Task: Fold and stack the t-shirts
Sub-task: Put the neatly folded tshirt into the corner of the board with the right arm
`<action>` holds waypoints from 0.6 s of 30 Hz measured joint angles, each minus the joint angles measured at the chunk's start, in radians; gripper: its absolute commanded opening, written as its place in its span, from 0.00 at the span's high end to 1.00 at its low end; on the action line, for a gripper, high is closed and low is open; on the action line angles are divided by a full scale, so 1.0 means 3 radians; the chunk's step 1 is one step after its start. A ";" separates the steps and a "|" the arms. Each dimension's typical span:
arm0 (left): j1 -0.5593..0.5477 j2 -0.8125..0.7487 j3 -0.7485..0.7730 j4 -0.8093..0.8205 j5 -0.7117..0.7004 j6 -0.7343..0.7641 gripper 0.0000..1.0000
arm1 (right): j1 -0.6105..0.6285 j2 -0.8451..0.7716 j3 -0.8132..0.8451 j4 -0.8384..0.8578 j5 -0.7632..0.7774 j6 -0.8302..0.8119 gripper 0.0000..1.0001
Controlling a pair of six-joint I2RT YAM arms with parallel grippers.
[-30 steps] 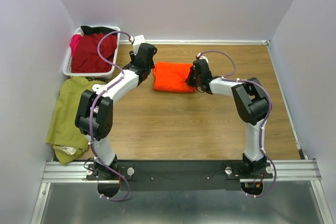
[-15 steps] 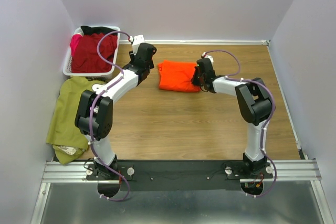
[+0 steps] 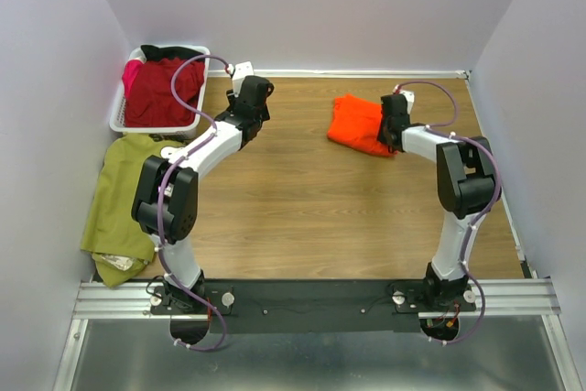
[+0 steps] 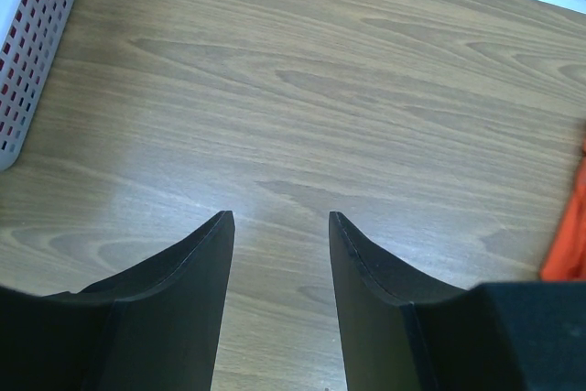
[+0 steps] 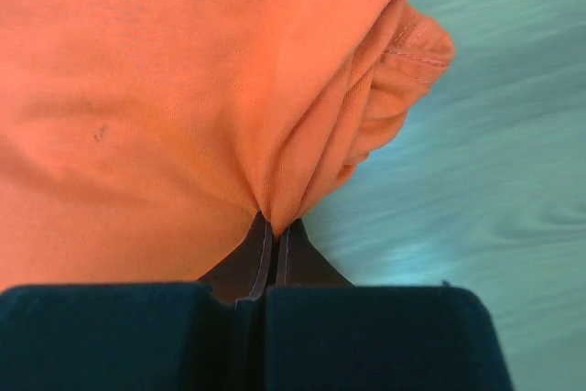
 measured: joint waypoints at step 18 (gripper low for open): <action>0.0000 0.0163 0.0128 0.0048 0.0145 0.0022 0.46 | -0.1017 0.0415 0.0876 -0.0340 0.0217 -0.1016 0.99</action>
